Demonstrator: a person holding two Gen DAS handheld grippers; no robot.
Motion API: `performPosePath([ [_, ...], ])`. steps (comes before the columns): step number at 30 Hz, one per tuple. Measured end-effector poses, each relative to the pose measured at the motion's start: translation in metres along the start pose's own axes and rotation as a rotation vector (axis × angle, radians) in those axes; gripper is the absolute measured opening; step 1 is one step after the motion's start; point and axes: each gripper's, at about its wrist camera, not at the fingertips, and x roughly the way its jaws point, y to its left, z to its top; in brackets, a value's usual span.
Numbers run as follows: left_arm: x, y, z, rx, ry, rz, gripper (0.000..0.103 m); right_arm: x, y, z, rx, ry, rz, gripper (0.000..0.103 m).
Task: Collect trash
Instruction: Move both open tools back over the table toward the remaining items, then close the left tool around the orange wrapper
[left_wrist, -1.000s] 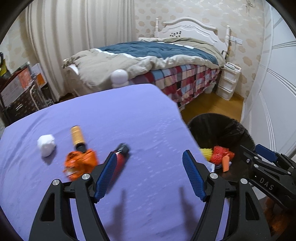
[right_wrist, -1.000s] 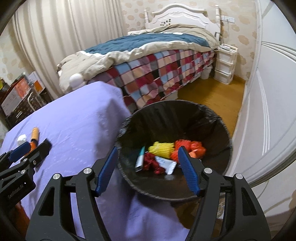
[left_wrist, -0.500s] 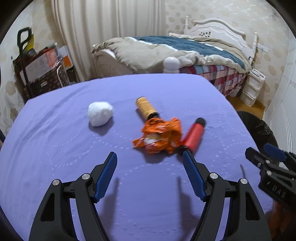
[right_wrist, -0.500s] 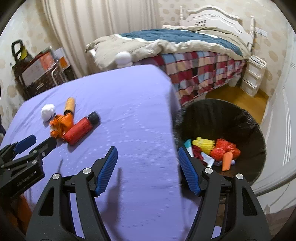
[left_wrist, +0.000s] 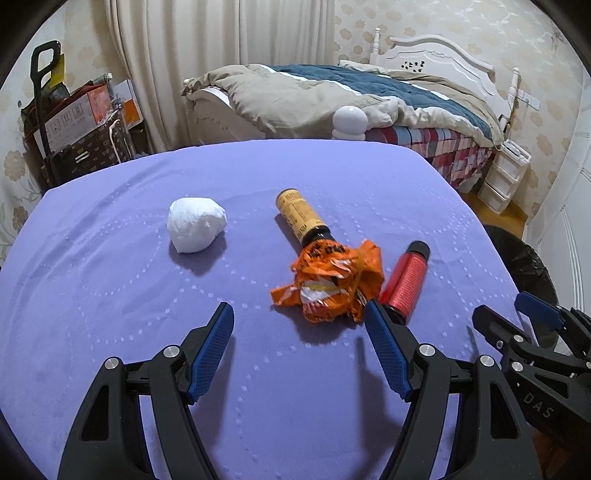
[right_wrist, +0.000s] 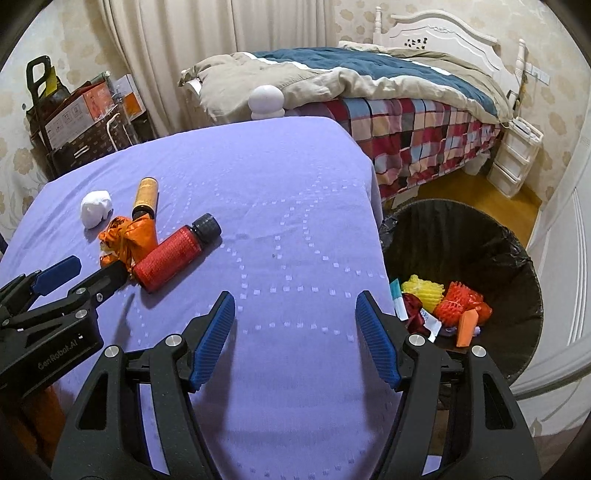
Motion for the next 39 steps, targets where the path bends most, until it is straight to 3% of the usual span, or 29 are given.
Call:
performPosePath([
  [20,0.006,0.051,0.003,-0.079,0.029,0.097,0.071,0.002,0.003,0.002,-0.017,-0.002,-0.010,0.067],
  [30,-0.007,0.030,-0.007,-0.020,0.009,0.054,0.072,0.000,0.001,0.002,-0.007,-0.004,-0.003,0.067],
  [39,0.003,0.008,0.004,-0.015,0.008,0.021,0.076,-0.002,-0.004,0.002,0.014,-0.006,0.010,0.067],
])
